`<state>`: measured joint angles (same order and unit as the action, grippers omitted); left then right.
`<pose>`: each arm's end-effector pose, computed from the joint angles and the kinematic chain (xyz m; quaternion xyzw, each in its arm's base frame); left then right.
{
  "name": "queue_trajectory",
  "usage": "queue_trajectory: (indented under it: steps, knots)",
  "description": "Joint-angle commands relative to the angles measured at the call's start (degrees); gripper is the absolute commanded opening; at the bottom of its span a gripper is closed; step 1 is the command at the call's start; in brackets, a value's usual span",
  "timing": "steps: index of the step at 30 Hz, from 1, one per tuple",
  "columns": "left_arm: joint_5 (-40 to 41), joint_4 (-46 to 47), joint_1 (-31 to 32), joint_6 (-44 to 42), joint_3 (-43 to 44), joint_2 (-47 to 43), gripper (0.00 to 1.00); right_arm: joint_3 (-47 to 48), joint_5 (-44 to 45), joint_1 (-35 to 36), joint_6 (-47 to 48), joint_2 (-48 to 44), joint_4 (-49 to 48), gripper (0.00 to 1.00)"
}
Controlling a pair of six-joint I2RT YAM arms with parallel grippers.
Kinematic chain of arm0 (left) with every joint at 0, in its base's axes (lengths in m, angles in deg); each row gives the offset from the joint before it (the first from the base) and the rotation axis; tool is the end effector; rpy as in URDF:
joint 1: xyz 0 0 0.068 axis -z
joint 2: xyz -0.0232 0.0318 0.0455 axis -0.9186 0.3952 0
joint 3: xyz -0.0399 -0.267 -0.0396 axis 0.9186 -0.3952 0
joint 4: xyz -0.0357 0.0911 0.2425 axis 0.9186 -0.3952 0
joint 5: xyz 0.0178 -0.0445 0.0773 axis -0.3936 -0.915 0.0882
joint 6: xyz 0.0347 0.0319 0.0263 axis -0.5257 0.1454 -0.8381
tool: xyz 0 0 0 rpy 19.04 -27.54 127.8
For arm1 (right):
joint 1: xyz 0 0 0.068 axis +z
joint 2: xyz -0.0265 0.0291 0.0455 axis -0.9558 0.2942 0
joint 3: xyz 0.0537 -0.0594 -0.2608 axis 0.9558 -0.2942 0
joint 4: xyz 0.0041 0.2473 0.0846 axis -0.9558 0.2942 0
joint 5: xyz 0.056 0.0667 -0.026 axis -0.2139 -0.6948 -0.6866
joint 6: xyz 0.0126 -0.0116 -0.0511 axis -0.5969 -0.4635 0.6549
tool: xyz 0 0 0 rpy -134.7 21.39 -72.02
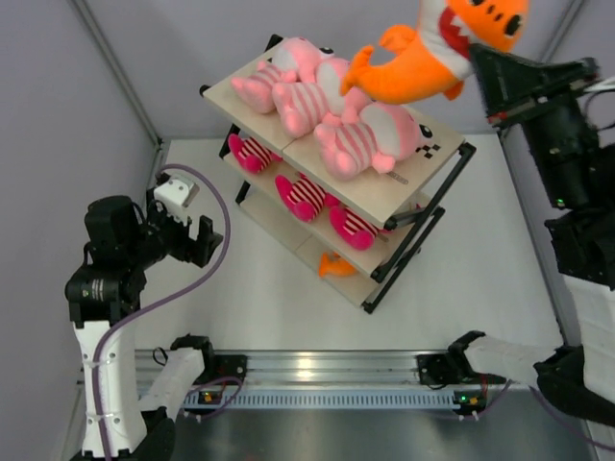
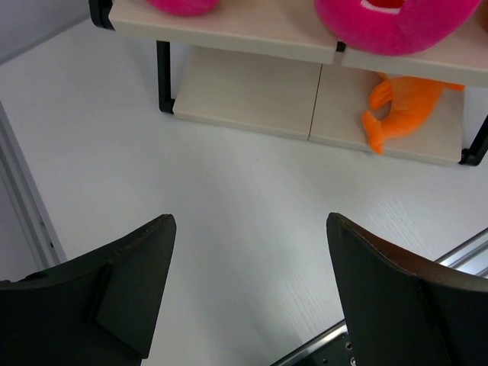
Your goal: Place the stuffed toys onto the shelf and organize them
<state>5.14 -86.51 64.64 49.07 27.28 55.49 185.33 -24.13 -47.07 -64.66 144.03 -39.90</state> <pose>0.1077 -0.0127 0.4345 0.2361 0.8151 -0.1171 0.5159 0.1020 0.0483 0.6312 0.0220 0.4647 0.3963 0.7915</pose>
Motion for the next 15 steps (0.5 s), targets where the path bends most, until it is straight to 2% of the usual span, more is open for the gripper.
queue_trajectory:
  steps: [1,3,6,11,15]
  knots:
    - [-3.01,-1.39,0.24,-0.08,5.81,-1.69,0.86,3.16,11.20,16.68,6.22,9.52,2.27,0.00]
    - [-3.10,-2.53,0.24,-0.96,8.11,-2.48,0.86,5.20,13.41,25.54,8.24,12.52,2.19,0.00]
    - [-1.53,-4.82,0.24,-2.63,12.85,-3.54,0.86,7.84,15.79,32.33,8.61,17.28,1.92,0.00]
    - [8.03,-5.79,0.33,-4.65,21.11,-5.38,0.87,2.32,19.83,37.89,6.85,19.83,-3.33,0.00]
    - [10.70,-5.79,0.24,-7.90,25.07,-7.40,0.88,-0.59,24.40,44.91,6.68,21.24,-7.74,0.00]
